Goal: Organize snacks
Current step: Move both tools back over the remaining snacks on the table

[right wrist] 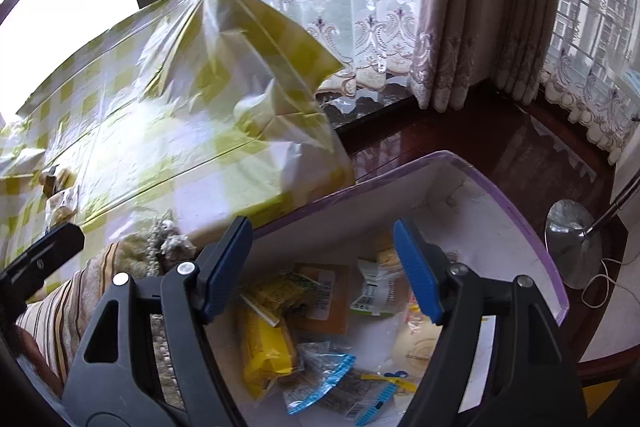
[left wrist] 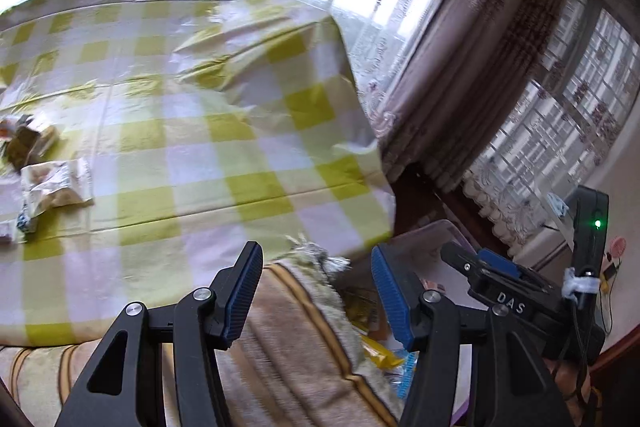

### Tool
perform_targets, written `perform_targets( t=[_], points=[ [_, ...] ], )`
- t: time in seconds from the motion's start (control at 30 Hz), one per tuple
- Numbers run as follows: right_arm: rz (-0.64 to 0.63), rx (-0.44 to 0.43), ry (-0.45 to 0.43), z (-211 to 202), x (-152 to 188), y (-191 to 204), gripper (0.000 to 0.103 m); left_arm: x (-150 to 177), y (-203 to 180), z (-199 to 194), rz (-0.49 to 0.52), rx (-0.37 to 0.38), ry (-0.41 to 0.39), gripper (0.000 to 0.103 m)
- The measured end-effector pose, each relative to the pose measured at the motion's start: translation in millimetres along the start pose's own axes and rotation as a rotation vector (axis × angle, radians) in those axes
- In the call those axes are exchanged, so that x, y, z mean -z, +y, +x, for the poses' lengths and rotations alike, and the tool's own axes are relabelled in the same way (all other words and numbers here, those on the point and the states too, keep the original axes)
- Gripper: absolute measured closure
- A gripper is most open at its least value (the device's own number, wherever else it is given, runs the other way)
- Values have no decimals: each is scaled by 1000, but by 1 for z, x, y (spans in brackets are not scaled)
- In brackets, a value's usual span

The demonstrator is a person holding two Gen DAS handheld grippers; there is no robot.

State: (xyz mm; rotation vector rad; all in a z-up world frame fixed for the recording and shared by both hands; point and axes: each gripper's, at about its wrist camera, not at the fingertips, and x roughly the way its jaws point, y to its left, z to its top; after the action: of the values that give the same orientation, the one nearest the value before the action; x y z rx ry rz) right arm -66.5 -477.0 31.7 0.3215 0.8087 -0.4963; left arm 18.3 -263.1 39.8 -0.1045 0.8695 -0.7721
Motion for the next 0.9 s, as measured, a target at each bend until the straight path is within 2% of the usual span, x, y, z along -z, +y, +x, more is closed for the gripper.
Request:
perform_targets(
  t=[0.27, 0.47, 0.6, 0.67, 0.9],
  points=[
    [-95, -73, 20, 1, 11, 53, 27, 3, 58, -25, -124, -90, -20, 45],
    [-179, -142, 25, -3, 18, 99, 27, 14, 124, -55, -271, -199, -26, 45],
    [-231, -187, 34, -3, 22, 129, 27, 22, 167, -68, -355, -266, 1, 46],
    [-259, -205, 41, -1, 23, 144, 27, 23, 183, -71, -366, -297, 14, 46],
    [-332, -238, 54, 5, 22, 184, 27, 22, 225, -71, -434, -297, 43, 50]
  ],
)
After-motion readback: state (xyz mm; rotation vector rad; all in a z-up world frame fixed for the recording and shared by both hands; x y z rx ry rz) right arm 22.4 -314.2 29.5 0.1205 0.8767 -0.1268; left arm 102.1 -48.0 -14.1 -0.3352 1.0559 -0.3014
